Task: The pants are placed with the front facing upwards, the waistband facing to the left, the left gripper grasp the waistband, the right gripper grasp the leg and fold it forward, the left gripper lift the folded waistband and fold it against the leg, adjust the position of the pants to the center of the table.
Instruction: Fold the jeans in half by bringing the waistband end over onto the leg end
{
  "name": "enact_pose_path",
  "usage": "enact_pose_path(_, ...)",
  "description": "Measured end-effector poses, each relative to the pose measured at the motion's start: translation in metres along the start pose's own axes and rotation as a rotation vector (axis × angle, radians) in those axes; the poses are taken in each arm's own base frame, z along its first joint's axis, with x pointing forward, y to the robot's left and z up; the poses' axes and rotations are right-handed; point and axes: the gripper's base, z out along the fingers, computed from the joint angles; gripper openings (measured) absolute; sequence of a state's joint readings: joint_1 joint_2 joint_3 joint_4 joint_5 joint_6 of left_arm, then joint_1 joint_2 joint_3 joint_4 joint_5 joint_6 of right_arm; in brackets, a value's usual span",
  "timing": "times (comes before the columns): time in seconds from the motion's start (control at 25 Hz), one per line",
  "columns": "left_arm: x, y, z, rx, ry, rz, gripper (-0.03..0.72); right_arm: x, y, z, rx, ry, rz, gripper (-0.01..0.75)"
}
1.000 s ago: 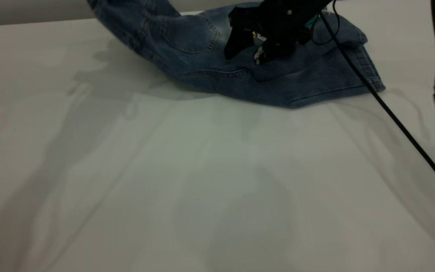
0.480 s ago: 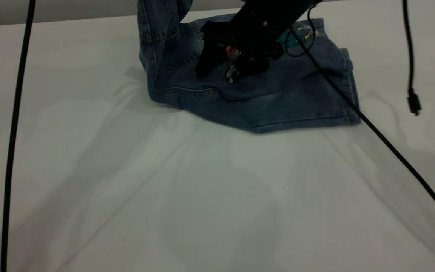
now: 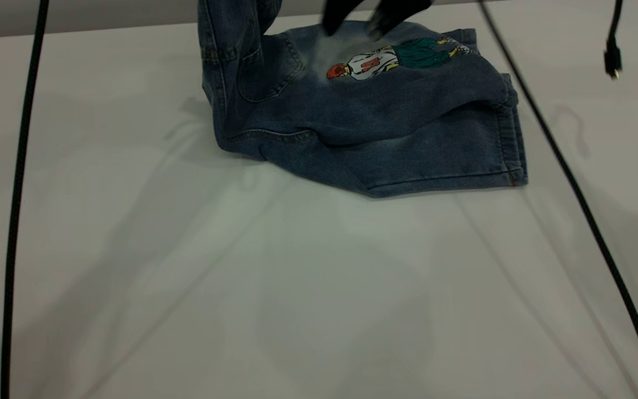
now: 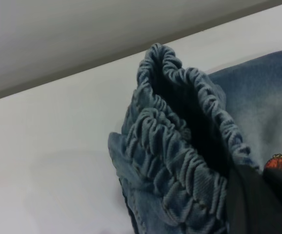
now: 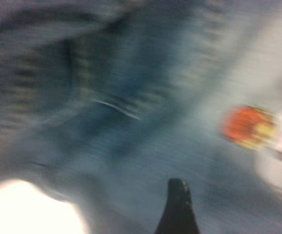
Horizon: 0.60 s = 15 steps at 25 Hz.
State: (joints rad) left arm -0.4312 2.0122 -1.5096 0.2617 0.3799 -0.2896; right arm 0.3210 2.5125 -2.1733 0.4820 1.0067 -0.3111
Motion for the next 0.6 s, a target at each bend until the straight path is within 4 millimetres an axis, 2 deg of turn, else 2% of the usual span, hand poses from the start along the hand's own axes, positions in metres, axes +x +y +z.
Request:
enact_pose_path(0.12, -0.001, 0.0, 0.0, 0.004, -0.014, 0.009, 0.057, -0.001, -0.017, -0.019, 0.158, 0.072, 0.017, 0.479)
enact_pose_path(0.28, -0.001, 0.0, 0.0, 0.004, -0.015, 0.014, 0.057, 0.011, -0.059, -0.033, 0.347, 0.183, 0.069, 0.479)
enact_pose_path(0.4, -0.001, 0.0, 0.0, 0.005, -0.016, 0.016, 0.057, 0.02, -0.085, -0.031, 0.411, 0.23, 0.073, 0.479)
enact_pose_path(0.6, -0.001, 0.0, 0.0, 0.004, -0.014, 0.023, 0.057, 0.029, -0.093, -0.008, 0.369, 0.265, 0.103, 0.477)
